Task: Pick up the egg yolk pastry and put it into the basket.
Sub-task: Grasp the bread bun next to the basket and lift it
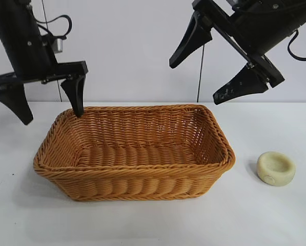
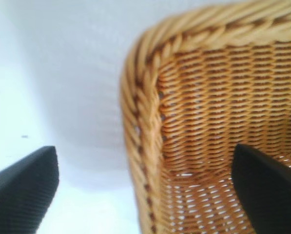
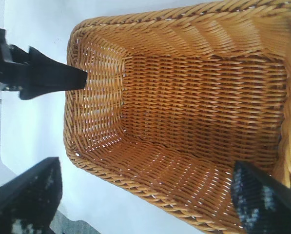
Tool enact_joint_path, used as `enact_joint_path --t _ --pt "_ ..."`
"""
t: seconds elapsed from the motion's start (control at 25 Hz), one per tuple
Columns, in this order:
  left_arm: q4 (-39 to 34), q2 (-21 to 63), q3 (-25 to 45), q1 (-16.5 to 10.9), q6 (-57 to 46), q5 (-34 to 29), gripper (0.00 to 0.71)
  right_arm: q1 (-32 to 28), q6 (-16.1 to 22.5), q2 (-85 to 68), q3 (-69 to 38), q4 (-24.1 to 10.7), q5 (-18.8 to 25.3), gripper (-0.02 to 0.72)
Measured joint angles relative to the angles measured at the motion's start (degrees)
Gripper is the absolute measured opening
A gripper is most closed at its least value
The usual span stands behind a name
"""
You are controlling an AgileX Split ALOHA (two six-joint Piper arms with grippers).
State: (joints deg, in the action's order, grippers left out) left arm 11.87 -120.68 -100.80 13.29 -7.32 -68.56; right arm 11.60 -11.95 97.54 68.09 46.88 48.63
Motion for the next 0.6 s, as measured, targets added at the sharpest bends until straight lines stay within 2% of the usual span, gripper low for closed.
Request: enact_joint_path --t 0.16,0.4,0.48,0.6 --pt "-2.12 0.33 -5.36 0.00 -0.77 -0.40 0.692 0.00 0.00 0.00 0.00 0.00 0.00 0.676" --pt "-8.28 2.47 -5.92 -0.14 -0.82 -0.70 0.692 0.00 0.00 0.00 0.00 0.00 0.00 0.676" --pt "-10.03 3.20 -5.92 -1.09 -0.82 -0.70 0.692 0.00 0.00 0.00 0.00 0.00 0.00 0.676" --pt "-11.87 3.97 -5.92 -4.25 -0.82 -0.70 0.692 0.00 0.00 0.00 0.00 0.00 0.00 0.676"
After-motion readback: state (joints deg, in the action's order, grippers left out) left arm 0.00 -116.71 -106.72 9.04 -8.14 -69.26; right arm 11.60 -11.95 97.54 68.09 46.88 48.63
